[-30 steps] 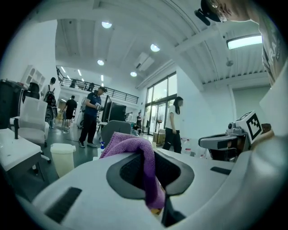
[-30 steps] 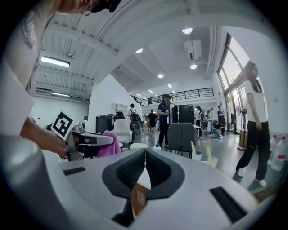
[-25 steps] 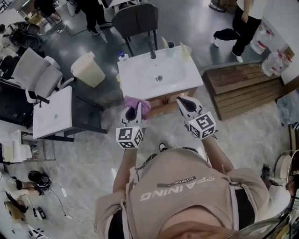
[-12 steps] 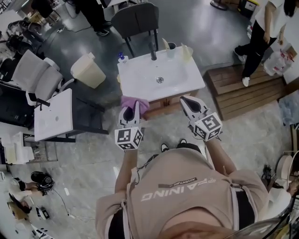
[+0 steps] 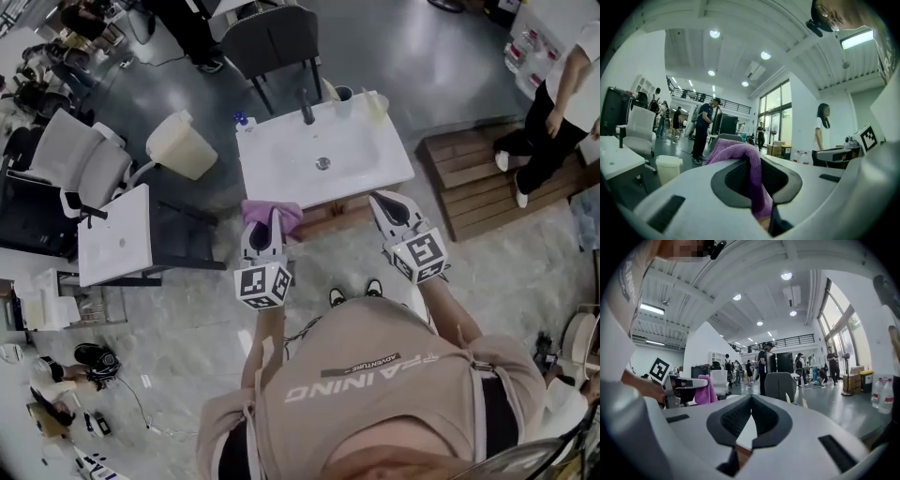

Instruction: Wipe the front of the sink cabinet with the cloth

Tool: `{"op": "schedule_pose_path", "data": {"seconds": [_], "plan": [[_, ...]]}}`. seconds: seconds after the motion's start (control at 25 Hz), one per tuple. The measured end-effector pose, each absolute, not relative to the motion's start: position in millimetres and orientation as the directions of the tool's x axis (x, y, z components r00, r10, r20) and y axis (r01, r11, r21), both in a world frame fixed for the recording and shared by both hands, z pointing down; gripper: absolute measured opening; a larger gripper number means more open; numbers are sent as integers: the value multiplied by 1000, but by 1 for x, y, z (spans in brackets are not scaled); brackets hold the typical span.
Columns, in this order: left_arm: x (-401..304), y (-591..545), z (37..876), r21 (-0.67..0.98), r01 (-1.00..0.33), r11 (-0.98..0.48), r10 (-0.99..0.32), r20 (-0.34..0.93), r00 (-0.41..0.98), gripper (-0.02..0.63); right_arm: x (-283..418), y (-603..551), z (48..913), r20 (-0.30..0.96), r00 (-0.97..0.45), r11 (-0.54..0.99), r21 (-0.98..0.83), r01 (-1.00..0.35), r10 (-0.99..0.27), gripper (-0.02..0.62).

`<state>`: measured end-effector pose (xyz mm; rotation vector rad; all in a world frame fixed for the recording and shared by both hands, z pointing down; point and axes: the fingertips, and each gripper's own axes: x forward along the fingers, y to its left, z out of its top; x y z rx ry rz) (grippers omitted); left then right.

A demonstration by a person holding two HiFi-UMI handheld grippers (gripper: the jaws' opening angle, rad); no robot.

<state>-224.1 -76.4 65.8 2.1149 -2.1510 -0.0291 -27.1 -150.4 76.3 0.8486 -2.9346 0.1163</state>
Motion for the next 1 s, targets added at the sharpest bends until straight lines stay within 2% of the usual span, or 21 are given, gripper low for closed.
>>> {"op": "schedule_pose_path", "data": {"seconds": [1.0], "plan": [[-223, -70, 81, 101, -995, 20, -994, 108, -9, 37, -35, -141, 80, 117, -878, 881, -37, -471, -464, 11]]}}
